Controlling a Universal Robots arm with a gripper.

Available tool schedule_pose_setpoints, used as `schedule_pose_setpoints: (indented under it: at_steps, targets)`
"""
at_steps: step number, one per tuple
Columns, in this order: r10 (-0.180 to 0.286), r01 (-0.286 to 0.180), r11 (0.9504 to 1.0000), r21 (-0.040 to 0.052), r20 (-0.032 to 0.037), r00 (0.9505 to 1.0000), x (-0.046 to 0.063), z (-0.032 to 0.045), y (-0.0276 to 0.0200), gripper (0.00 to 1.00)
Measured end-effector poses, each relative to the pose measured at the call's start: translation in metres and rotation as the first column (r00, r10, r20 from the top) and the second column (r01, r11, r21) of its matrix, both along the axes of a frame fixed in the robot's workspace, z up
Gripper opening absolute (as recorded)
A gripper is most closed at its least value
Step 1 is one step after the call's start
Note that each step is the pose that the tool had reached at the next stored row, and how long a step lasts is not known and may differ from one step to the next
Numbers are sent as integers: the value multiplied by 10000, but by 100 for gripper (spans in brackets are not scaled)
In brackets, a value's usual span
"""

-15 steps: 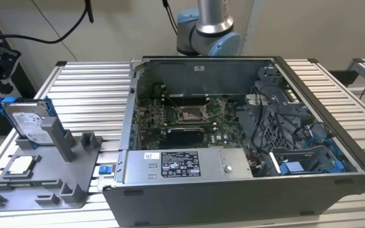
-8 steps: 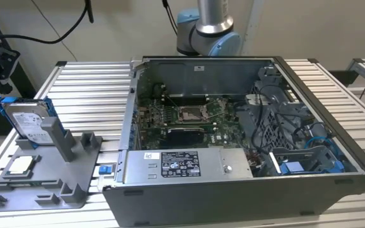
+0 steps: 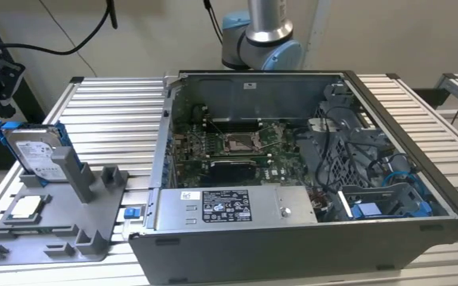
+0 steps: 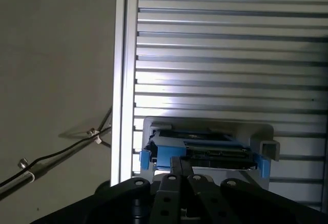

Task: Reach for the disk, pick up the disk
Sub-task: 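Pick up the disk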

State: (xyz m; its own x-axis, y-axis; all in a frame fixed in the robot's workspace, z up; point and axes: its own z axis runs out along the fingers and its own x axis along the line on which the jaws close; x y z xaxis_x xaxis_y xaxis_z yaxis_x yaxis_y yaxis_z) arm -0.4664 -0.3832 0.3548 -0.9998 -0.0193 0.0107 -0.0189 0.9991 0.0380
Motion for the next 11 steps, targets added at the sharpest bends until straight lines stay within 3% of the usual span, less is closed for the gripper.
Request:
schedule_pose_setpoints:
  at_steps: [5,11]
  targets:
    - [132,-132,9999,0,-1,9999,-1,1,0,0]
    - [827,-827,9966,1,0,9966,-1,0,0,0]
